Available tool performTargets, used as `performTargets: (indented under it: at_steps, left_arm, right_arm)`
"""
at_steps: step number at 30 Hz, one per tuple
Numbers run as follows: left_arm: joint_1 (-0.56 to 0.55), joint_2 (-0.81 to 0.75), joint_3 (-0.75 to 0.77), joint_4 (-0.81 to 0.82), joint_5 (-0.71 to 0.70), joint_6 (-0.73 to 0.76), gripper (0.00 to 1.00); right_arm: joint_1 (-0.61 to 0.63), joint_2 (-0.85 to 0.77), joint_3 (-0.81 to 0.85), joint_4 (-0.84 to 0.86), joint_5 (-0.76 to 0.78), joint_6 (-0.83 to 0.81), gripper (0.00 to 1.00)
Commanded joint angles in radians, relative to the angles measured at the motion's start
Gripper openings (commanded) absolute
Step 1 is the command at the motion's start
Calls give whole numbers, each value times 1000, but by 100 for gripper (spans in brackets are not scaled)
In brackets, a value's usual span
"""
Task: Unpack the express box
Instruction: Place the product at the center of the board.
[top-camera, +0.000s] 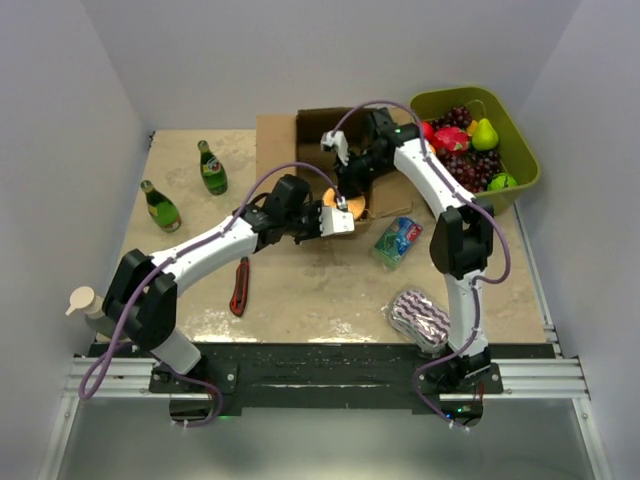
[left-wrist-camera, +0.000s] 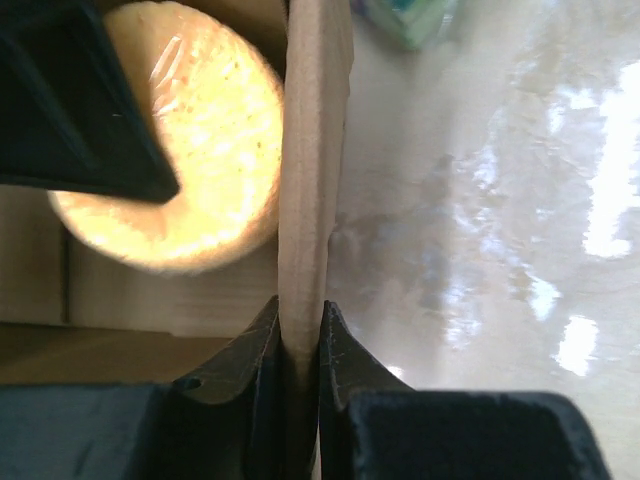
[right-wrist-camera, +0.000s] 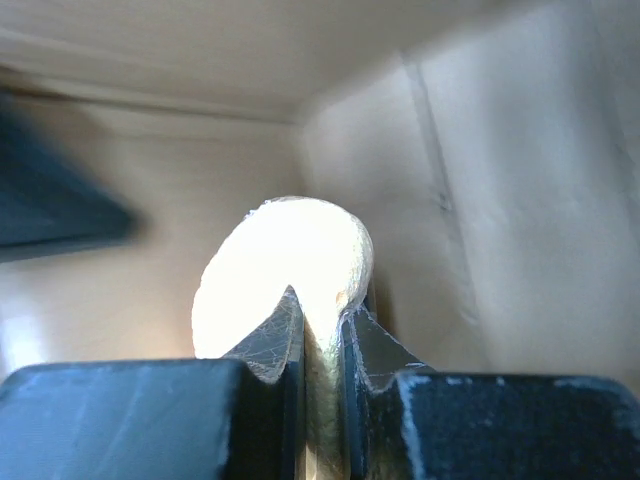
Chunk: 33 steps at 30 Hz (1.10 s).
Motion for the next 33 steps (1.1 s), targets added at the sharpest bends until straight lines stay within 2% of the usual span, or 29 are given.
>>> performTargets:
  at_steps: [1, 6, 7, 9, 10, 11, 13, 14, 15, 16, 17, 18, 20, 21, 22, 23, 25, 26, 29, 33]
  left_arm:
    - [76, -25, -28, 31, -235, 19, 0]
    - [83, -29, -24, 28, -232, 12, 0]
    - [91, -26, -16, 25, -229, 10, 0]
    - [103, -1, 33, -18, -194, 3, 0]
    - [114, 13, 58, -47, -183, -7, 0]
    - [122, 27, 82, -100, -157, -26, 0]
    - [141, 63, 147, -147, -127, -49, 0]
    - [151, 70, 160, -179, -104, -65, 0]
    - [155, 79, 185, -188, -96, -68, 0]
    - [168, 82, 196, -191, -91, -73, 0]
    - [175, 83, 208, -204, -64, -76, 0]
    - [183, 88, 242, -211, -36, -74, 0]
    - [200, 96, 301, -228, 7, -76, 0]
    - [201, 111, 326, -234, 21, -76, 0]
    - [204, 120, 352, -265, 42, -73, 0]
    - [204, 140, 405, -279, 77, -70, 4]
    - [206, 155, 450, -294, 120, -91, 10]
    - [206, 168, 495, -300, 137, -112, 14]
    - [206, 198, 570, -336, 206, -148, 16]
    - [206, 223, 605, -369, 234, -180, 16]
  right_arm:
    - [-59, -125, 83, -58, -145, 93, 0]
    - [-79, -229, 83, 46, -126, 197, 0]
    - [-90, -248, 81, 89, -125, 304, 0]
    - [-139, -321, 64, 297, -138, 464, 0]
    - [-157, -347, 46, 388, -154, 633, 0]
    - [-176, -366, 20, 548, -174, 724, 0]
    - [-226, -384, 24, 652, -224, 954, 0]
    - [-240, -384, 64, 651, -222, 981, 0]
    - [-258, -396, 87, 619, -224, 972, 0]
    - [-265, -409, 104, 569, -233, 866, 0]
    - [-269, -422, 125, 392, -237, 771, 0]
    - [-271, -458, 124, 278, -221, 547, 0]
    - [-271, -514, 20, 7, -199, 346, 0]
    - [-272, -547, -49, -37, -185, 223, 0]
    - [-271, -627, -194, -62, -153, 174, 0]
    - [-269, -666, -271, -71, -139, 129, 0]
    - [-271, -776, -461, -10, -104, 113, 0]
    - [-271, -804, -509, 34, -99, 107, 0]
    - [-262, -855, -629, 74, -104, 84, 0]
    - [-220, -843, -727, 22, -55, -119, 0]
